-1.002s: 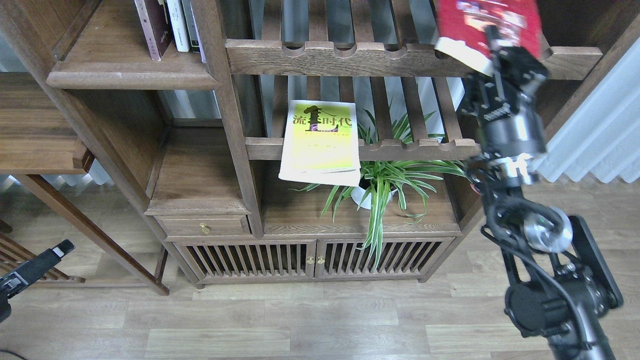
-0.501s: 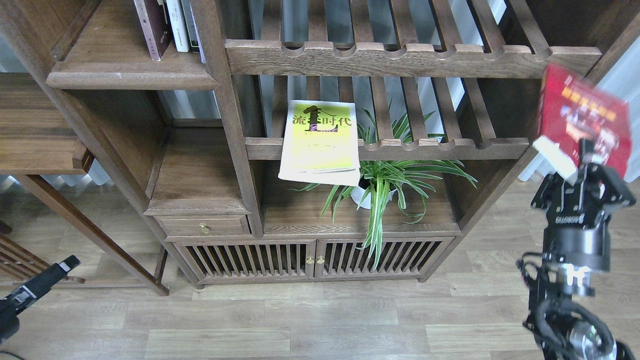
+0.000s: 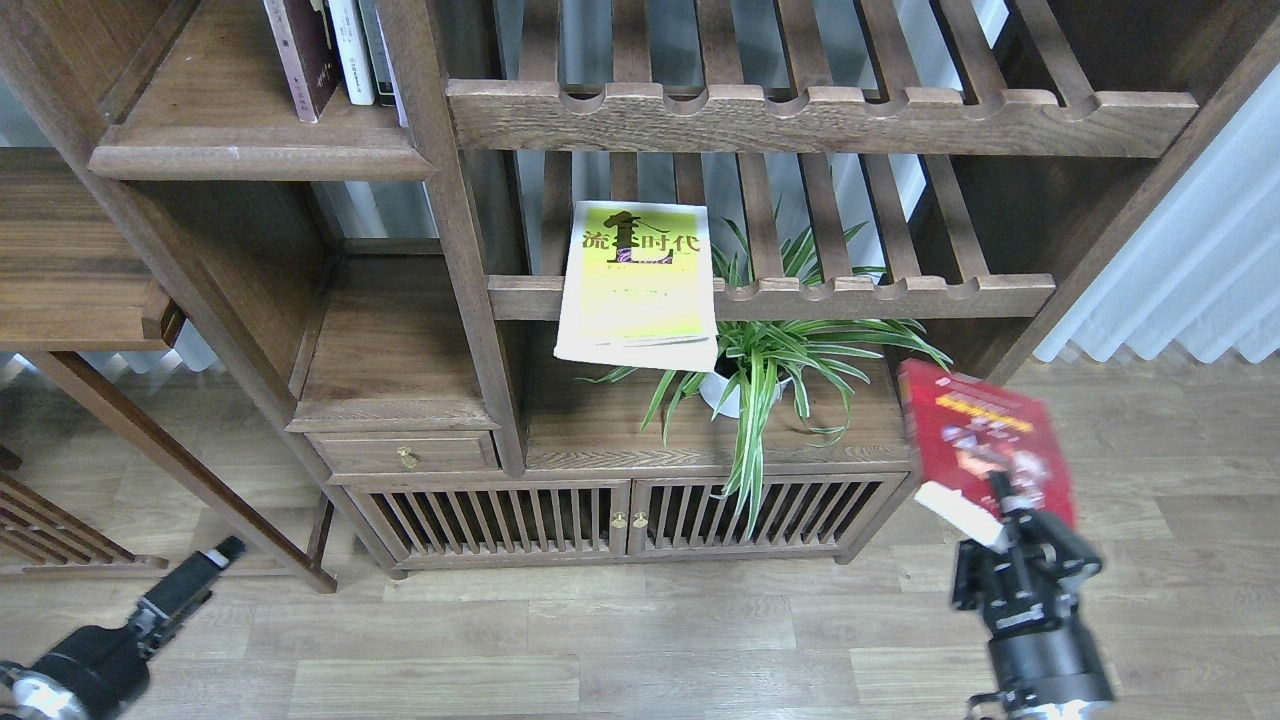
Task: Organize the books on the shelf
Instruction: 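Lower the red book toward the left gripper and grasp it with both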
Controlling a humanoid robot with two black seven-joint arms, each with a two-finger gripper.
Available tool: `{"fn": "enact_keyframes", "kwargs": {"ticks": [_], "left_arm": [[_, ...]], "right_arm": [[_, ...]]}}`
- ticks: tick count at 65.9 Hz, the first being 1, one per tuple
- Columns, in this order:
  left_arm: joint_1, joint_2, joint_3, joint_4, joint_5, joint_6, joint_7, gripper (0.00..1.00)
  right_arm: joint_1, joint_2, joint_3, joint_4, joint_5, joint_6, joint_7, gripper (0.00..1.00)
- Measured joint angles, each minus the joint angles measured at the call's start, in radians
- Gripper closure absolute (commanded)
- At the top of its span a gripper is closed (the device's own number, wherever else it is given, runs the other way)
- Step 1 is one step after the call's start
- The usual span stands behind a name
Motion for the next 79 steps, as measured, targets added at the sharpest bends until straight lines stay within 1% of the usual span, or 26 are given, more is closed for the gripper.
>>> {"fn": "enact_keyframes", "kwargs": {"ticks": [8, 16, 22, 29, 37, 39, 40, 42, 45, 55, 58, 60, 66, 79], "left_arm": [[-0.004, 0.005, 0.105, -0.009, -0.171, 0.000, 0.000, 0.00], [-0.010, 0.009, 0.176, -0.023, -0.323, 0.000, -0.002, 0.00], [-0.017, 0.018, 0.230, -0.047, -0.440, 0.000, -0.005, 0.00], [-0.034, 0.050, 0.330, -0.087, -0.567, 0.000, -0.006, 0.00], [-0.046, 0.100, 0.442, -0.137, -0.633, 0.000, -0.016, 0.00], [-0.052, 0.114, 0.473, -0.151, -0.641, 0.000, -0.027, 0.00], [-0.065, 0.137, 0.524, -0.170, -0.649, 0.000, -0.054, 0.00], [-0.070, 0.144, 0.538, -0.175, -0.651, 0.000, -0.063, 0.00], [-0.088, 0.169, 0.581, -0.184, -0.652, 0.000, -0.100, 0.00], [-0.168, 0.274, 0.746, -0.202, -0.652, 0.000, -0.253, 0.00], [-0.185, 0.305, 0.785, -0.206, -0.652, 0.000, -0.294, 0.00], [-0.192, 0.320, 0.803, -0.208, -0.651, 0.000, -0.313, 0.00], [-0.199, 0.337, 0.832, -0.213, -0.649, 0.000, -0.337, 0.00], [-0.223, 0.327, 0.883, -0.216, -0.642, 0.000, -0.347, 0.00]], "right_arm": [[0.016, 0.002, -0.086, -0.027, -0.004, 0.000, -0.059, 0.92], [0.037, 0.005, -0.163, -0.066, -0.008, 0.000, -0.141, 0.92], [0.062, 0.005, -0.218, -0.115, -0.015, 0.000, -0.189, 0.92], [0.111, 0.003, -0.289, -0.201, -0.030, 0.000, -0.214, 0.92], [0.164, 0.003, -0.354, -0.274, -0.034, 0.000, -0.221, 0.92], [0.175, 0.005, -0.370, -0.285, -0.034, 0.000, -0.226, 0.92], [0.191, 0.009, -0.394, -0.299, -0.035, 0.000, -0.234, 0.92], [0.196, 0.011, -0.403, -0.303, -0.035, 0.000, -0.237, 0.92], [0.207, 0.015, -0.418, -0.308, -0.035, 0.000, -0.240, 0.92], [0.228, 0.025, -0.462, -0.317, -0.032, 0.000, -0.243, 0.92], [0.229, 0.028, -0.475, -0.317, -0.031, 0.000, -0.243, 0.92], [0.229, 0.030, -0.482, -0.317, -0.031, 0.000, -0.243, 0.92], [0.230, 0.034, -0.503, -0.317, -0.031, 0.000, -0.243, 0.92], [0.249, 0.051, -0.538, -0.318, -0.032, 0.000, -0.243, 0.92]]}}
